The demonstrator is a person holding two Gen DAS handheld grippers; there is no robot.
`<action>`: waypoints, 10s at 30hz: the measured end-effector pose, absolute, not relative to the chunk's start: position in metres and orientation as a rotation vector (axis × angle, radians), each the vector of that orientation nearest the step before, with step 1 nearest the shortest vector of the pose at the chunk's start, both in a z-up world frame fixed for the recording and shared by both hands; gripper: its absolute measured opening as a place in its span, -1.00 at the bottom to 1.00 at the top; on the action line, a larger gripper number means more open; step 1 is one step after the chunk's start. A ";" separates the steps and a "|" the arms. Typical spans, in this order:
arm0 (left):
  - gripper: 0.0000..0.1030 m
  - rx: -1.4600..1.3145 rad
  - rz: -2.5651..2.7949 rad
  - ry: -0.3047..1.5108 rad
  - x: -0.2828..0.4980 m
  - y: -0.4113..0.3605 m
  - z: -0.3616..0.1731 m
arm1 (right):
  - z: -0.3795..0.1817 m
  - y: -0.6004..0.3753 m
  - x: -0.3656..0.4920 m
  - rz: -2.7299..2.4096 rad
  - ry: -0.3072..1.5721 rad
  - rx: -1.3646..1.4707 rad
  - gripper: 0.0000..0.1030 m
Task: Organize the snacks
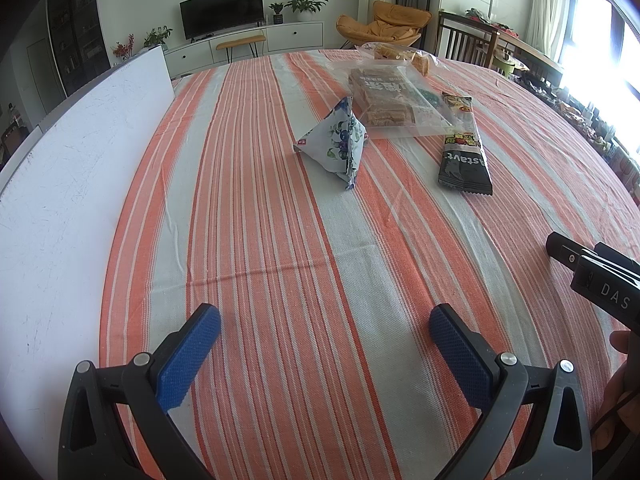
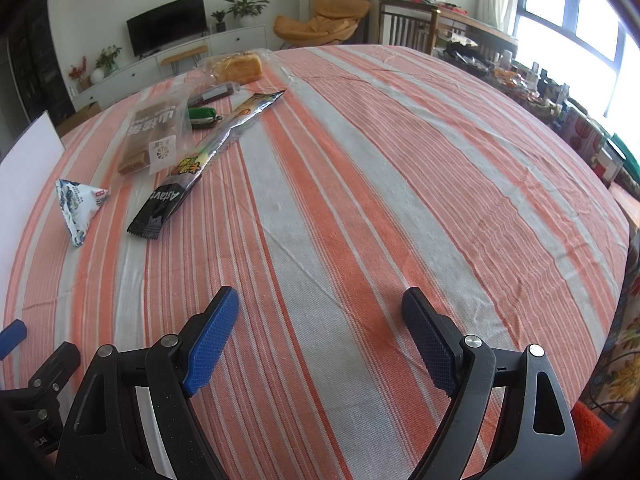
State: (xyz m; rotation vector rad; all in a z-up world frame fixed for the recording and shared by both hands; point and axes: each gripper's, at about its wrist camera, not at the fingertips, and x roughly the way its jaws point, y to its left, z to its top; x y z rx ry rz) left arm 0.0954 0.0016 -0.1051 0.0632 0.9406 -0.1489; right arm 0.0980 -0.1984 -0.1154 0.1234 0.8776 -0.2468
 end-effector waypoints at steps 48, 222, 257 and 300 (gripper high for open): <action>0.98 0.036 -0.188 1.007 0.180 -0.014 -0.070 | -0.116 -0.198 0.099 -0.242 0.881 0.122 0.72; -0.46 -0.097 -0.389 0.784 0.051 0.038 -0.011 | -0.106 -0.163 0.169 -0.064 1.094 0.034 -0.21; -0.46 -0.342 -0.407 0.607 -0.011 0.137 0.090 | -0.052 -0.271 0.052 0.311 0.889 0.911 -0.64; 0.99 -0.058 -0.356 0.802 0.081 -0.017 0.000 | -0.102 -0.237 0.095 -0.382 0.869 0.153 0.47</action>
